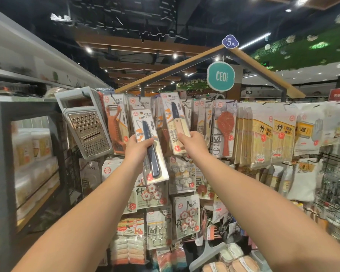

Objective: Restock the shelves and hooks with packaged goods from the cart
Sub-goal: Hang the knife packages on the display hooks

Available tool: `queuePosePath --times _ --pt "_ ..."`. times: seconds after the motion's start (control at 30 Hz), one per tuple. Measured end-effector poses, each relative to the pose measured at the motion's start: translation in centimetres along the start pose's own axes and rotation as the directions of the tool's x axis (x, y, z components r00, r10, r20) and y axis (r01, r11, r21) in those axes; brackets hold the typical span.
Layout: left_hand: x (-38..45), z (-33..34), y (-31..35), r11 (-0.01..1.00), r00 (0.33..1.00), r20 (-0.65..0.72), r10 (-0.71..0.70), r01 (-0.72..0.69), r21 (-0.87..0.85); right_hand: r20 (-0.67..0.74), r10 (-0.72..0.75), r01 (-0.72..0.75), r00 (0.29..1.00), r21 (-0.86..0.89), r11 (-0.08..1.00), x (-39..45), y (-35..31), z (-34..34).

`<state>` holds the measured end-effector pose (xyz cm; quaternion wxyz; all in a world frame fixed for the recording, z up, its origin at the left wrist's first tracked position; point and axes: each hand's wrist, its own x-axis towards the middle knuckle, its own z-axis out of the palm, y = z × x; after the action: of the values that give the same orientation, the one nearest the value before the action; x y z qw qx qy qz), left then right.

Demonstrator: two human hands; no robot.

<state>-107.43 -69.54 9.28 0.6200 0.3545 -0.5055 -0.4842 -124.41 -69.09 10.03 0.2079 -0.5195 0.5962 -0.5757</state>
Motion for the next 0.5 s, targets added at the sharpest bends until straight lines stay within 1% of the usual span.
queuePosePath --times 0.07,0.2,0.33,0.5 --pt "0.02 -0.18 0.06 1.0 1.0 -0.001 0.002 -0.002 0.002 0.008 0.004 -0.004 1.0 -0.007 1.0 -0.3 0.45 0.0" --pt "0.2 -0.54 0.06 1.0 1.0 -0.016 0.009 -0.009 0.015 0.031 -0.061 0.063 0.998 -0.072 0.995 -0.68 0.75 0.2" --pt "0.44 -0.55 0.07 1.0 1.0 -0.009 0.004 -0.003 0.018 -0.005 -0.053 0.053 0.999 0.017 0.998 -0.67 0.3 0.66" --pt "0.6 -0.55 0.09 1.0 1.0 -0.004 0.0 0.0 0.025 -0.012 -0.042 0.043 0.999 0.019 0.999 -0.27 0.1 0.62"
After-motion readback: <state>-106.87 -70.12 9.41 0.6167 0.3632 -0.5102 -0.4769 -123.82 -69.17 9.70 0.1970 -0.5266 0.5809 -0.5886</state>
